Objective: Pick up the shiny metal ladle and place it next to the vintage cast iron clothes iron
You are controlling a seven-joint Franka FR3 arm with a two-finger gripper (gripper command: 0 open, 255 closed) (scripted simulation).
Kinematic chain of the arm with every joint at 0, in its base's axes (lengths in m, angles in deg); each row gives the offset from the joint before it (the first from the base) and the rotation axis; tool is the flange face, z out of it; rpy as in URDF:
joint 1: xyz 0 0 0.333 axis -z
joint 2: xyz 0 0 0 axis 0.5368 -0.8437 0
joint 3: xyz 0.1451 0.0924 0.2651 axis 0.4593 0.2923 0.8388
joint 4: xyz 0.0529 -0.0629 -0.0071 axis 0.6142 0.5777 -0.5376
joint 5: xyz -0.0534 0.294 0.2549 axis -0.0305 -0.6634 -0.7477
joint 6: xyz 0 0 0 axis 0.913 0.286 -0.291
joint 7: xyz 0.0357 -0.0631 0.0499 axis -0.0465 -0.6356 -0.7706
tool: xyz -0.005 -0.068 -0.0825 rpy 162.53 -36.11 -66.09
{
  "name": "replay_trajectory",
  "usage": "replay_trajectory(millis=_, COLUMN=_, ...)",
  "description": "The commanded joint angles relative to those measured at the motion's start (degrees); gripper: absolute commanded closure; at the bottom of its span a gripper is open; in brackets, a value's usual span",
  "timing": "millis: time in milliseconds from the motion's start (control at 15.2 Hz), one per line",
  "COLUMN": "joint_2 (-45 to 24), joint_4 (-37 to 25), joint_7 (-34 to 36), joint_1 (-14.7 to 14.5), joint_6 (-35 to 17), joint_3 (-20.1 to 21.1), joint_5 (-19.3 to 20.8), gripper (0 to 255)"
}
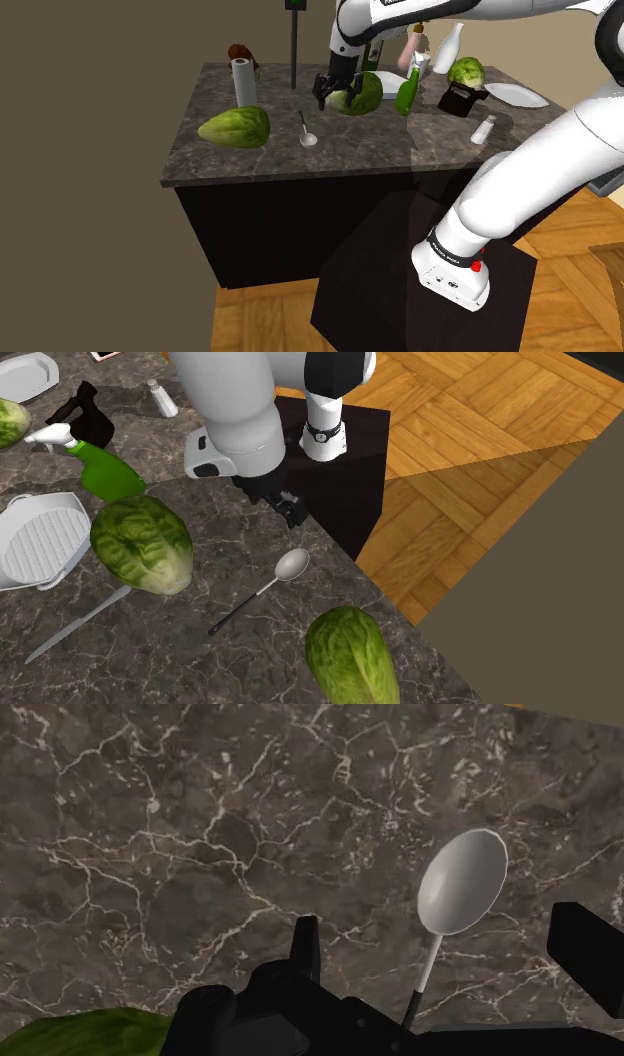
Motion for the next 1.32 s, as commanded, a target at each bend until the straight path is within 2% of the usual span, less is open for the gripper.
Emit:
replay_trajectory(millis=0, joint_2=-3.9, joint_4=-1.7, joint_7=1.7, joint_1=0.2, joint_6=-2.3, joint_3=-0.1, joint_5=-0.9, gripper=0)
replay_trajectory(millis=726, joint_2=-27.0, joint_4=-15.7, joint_7=7.9, joint_1=1.4, joint_6=-11.9, joint_3=-1.2, joint_5=-6.6, gripper=0)
replay_trajectory(millis=1254, joint_2=-30.2, joint_4=-13.8, joint_7=7.5, joint_1=1.2, joint_6=-16.9, joint_3=-0.8, joint_5=-7.3, gripper=0)
